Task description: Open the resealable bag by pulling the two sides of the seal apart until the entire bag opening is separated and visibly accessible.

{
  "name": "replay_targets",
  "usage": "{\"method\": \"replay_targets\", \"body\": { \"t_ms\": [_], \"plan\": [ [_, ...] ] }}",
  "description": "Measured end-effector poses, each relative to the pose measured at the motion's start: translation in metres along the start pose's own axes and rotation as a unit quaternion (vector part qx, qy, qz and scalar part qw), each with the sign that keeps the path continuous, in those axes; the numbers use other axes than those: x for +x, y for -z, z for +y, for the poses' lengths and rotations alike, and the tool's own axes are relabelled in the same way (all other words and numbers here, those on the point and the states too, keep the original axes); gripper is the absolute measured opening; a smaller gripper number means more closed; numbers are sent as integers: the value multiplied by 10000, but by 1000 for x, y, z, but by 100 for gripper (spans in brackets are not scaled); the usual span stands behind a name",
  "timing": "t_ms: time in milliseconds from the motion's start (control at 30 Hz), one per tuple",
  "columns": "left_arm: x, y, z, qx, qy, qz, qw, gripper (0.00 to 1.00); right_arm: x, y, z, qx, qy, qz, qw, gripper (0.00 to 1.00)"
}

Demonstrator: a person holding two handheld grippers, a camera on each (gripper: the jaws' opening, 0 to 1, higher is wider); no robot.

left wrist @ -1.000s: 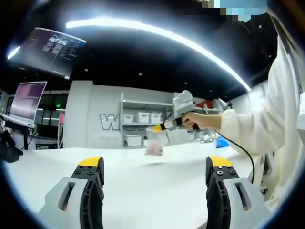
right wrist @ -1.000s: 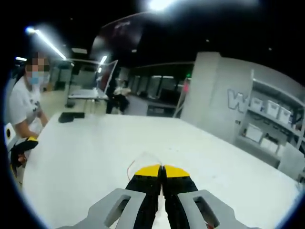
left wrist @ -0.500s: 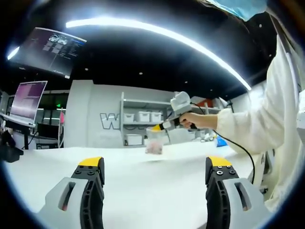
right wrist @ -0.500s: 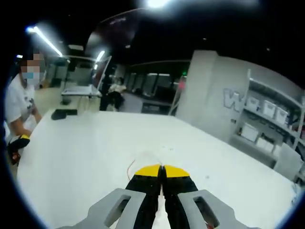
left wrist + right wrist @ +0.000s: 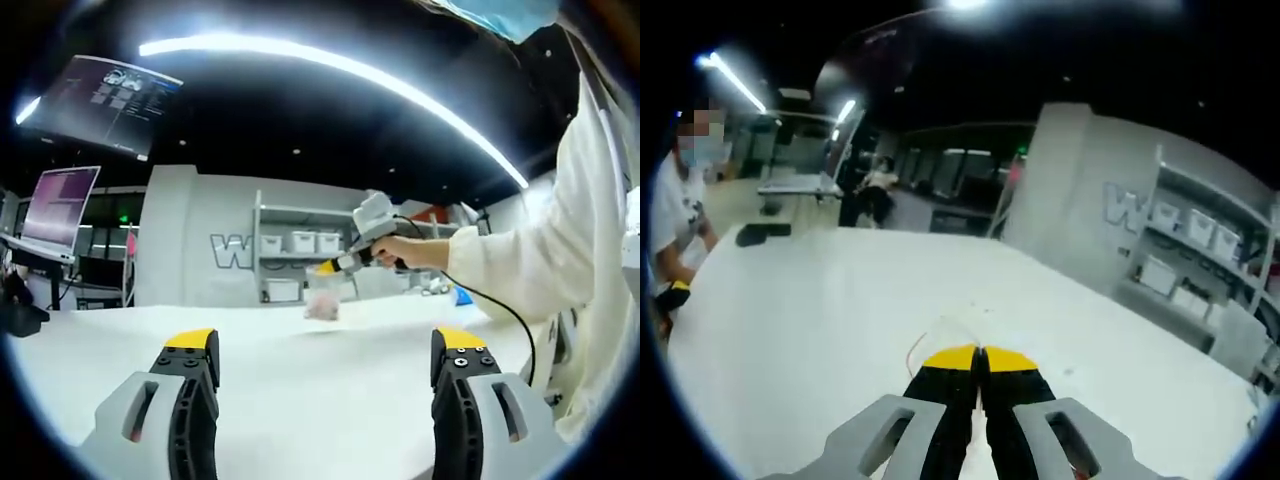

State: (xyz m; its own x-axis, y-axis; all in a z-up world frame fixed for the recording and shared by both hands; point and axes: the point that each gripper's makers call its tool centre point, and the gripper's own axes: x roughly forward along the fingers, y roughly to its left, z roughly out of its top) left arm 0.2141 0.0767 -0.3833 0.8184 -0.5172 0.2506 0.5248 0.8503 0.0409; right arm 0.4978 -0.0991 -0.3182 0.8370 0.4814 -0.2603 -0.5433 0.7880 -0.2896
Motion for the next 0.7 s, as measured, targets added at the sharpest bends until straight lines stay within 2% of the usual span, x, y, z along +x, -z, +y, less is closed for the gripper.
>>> {"method": "replay_targets", "body": {
  "t_ms": [700],
  "plan": [
    [0,5,3,-6,-28,40,10000,86,29,4,-16,-66,205,193,9996,0]
  ]
}}
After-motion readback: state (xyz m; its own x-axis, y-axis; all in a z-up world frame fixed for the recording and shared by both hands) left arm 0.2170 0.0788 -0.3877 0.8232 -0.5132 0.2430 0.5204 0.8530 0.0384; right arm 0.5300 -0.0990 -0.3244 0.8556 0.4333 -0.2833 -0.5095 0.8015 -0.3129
